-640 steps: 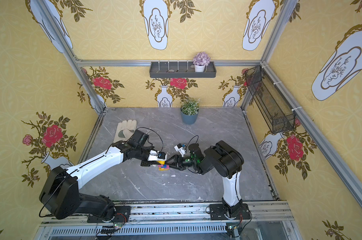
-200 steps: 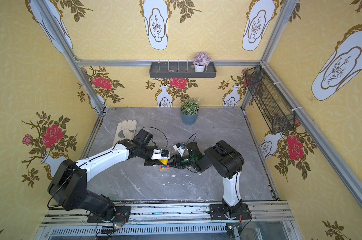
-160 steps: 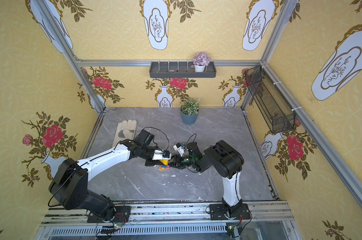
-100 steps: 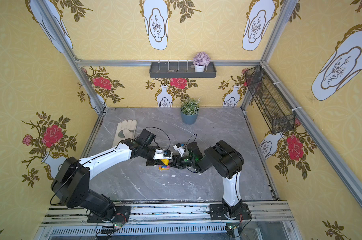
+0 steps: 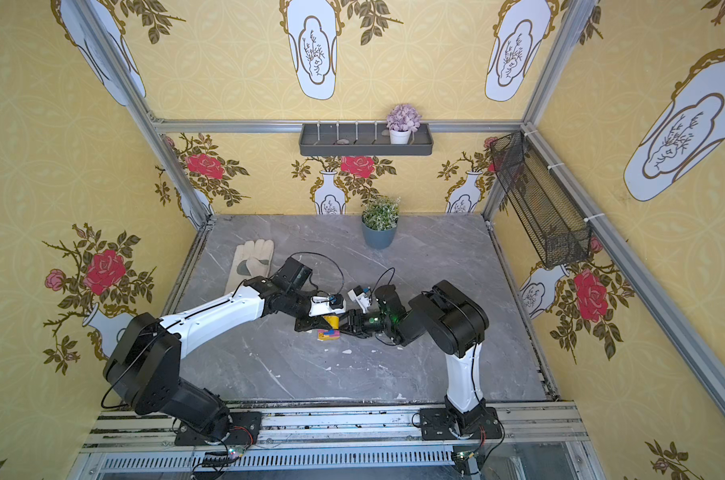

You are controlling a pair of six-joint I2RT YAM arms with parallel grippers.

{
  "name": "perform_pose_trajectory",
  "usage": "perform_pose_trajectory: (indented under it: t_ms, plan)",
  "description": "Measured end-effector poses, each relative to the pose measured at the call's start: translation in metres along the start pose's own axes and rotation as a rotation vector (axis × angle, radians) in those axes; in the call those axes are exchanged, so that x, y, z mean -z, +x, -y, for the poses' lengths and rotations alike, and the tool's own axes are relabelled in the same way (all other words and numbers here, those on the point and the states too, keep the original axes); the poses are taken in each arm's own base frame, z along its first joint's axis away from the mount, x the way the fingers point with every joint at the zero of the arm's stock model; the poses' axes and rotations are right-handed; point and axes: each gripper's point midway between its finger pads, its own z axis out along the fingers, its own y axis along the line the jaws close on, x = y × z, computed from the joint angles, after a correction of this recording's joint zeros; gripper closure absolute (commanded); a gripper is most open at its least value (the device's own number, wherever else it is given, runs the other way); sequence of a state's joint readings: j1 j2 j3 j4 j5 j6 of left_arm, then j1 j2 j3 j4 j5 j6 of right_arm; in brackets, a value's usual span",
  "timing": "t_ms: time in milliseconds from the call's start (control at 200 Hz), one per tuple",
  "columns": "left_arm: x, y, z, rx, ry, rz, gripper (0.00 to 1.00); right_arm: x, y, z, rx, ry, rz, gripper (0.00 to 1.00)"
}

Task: Assemble the letter s with lego
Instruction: Assemble the lego brick with the lego brick.

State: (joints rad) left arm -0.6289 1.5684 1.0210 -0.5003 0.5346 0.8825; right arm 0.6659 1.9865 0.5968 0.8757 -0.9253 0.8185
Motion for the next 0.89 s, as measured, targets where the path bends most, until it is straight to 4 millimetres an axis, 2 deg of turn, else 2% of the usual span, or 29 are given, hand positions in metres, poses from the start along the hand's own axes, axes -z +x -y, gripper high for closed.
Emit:
perform_pose_trajectory:
  t_ms: [895]
  plan:
    - [-0.0008, 0.0054, -0.0039, 0.065, -0.022, 0.054, 1.00, 0.0017, -0.0018, 0.0020, -0.016, -0.003, 0.007, 0.36]
